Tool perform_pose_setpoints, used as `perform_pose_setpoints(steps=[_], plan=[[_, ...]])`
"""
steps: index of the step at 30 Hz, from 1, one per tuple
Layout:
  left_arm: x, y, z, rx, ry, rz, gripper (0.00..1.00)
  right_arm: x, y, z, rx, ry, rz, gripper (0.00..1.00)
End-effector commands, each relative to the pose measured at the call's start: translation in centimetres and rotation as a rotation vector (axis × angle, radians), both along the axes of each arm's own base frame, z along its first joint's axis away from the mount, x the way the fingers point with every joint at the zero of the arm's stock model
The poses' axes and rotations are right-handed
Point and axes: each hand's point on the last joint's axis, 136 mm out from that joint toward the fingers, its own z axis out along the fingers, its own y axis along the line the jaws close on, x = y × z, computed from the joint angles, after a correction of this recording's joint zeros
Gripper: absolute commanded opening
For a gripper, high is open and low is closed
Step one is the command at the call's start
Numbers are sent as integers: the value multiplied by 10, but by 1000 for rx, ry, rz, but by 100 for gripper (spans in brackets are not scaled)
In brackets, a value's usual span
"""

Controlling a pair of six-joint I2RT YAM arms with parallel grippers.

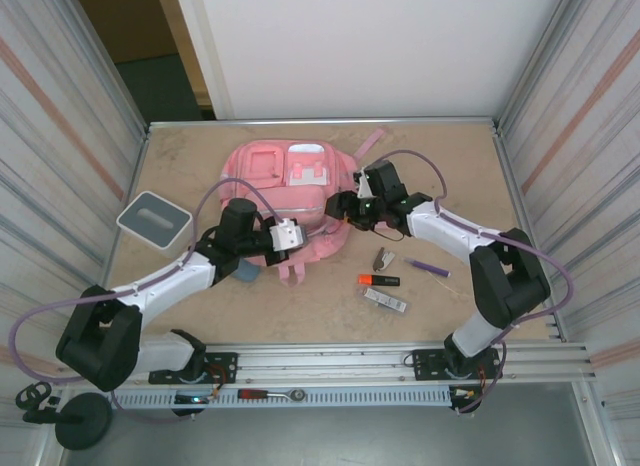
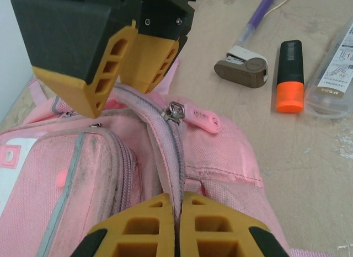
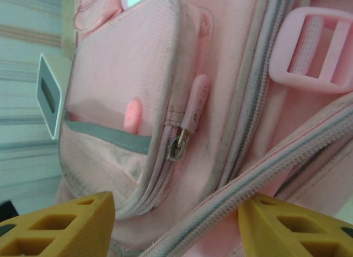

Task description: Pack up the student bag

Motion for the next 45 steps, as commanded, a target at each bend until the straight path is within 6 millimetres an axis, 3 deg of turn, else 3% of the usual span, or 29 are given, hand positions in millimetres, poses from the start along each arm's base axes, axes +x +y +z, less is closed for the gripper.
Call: perform_pose_setpoints(steps=[1,5,7,8,11,15,20,27,33,35,38,41,43,45], plan=[[10,-12,34,-40,-116,-17,0,5,1,-12,-5,26,-49,51],[4,-15,26,-26,-82,-33,0,11,-11,-13,-41,-14,-95,21],[1,-16,20,-24,-38,-38,9,13,-18,-14,-60,-31,-113,14],[1,-15,20,-22,-15,-29,19,12,-21,-17,-69,-30,-114,11],[6,-10,32,-73,47,11,44,7,-26,-26,-79,-25,-114,7],[17,-6,41,-110,101,46,56,1,-23,-36,-56,-19,-99,5],[33,-6,-4,93,136,88,65,-4,-23,-43,-41,-14,-90,4],[53,-1,-40,315,91,143,70,-10,-24,-50,-45,-7,-76,4],[65,7,-61,424,70,174,63,-14,-26,-56,-56,-5,-57,5],[69,9,-69,453,60,176,54,-14,-25,-53,-55,-14,-41,7],[75,11,-72,479,50,193,31,-18,-26,-46,-68,-49,-1,11],[77,4,-52,404,43,188,9,-25,-32,-36,-119,-113,45,18],[72,-3,-18,240,47,165,0,-34,-39,-27,-185,-189,91,26],[64,-6,25,26,50,122,0,-45,-40,-17,-245,-292,153,34]])
